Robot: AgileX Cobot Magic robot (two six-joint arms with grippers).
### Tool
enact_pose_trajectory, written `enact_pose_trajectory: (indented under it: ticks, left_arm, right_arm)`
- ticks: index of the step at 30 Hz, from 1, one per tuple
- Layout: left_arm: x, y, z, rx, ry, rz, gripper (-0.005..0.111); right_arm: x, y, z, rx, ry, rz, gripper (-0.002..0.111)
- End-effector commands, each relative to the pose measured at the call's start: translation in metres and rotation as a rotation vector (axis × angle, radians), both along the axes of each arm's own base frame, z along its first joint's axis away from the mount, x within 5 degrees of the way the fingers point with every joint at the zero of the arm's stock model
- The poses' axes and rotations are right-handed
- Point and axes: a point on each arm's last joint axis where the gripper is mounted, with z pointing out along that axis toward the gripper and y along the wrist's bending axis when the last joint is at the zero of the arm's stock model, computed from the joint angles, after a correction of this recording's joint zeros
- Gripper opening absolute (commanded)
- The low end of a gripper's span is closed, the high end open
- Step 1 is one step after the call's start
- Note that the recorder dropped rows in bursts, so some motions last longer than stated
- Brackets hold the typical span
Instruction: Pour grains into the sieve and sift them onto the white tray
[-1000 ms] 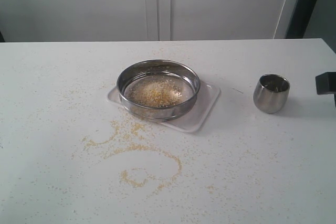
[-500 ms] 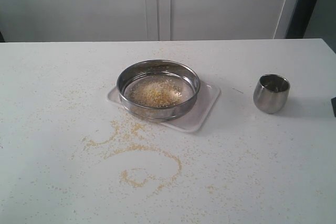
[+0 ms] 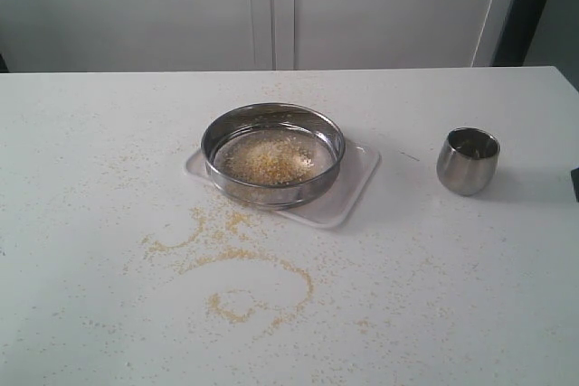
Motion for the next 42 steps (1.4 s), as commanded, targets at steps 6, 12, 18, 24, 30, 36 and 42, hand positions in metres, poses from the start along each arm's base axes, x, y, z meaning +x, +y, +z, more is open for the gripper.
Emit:
enact_pose_trajectory:
  ticks: [6,12,18,24,30,36,42]
  left_arm:
    - [0.0,0.0,0.0,-0.01,-0.005,0.003,0.0]
    - [0.0,0.0,0.0,-0.01,-0.005,0.003,0.0]
    - [0.0,0.0,0.0,-0.01,-0.005,0.003,0.0]
    - [0.001,0.0,0.001,-0.007,-0.027,0.005,0.0]
    - [0.001,0.0,0.004,-0.006,-0.058,0.009,0.0]
    - [0.005,0.002,0.019,0.0,-0.228,0.028,0.0]
    - [0.006,0.004,0.033,0.007,-0.382,0.045,0.0]
  right_arm:
    - [-0.001,-0.001,0.0,-0.01,-0.008,0.002,0.0]
    - [-0.001,-0.001,0.0,-0.01,-0.008,0.002,0.0]
    - [-0.001,-0.001,0.0,-0.01,-0.008,0.002,0.0]
    - [-0.001,-0.001,0.0,-0.01,-0.008,0.002,0.0]
    - [-0.001,-0.001,0.0,-0.01,-0.008,0.002,0.0]
    - [-0.001,-0.001,0.0,-0.01,-0.008,0.002,0.0]
    - [-0.001,-0.001,0.0,-0.01,-0.008,0.002,0.0]
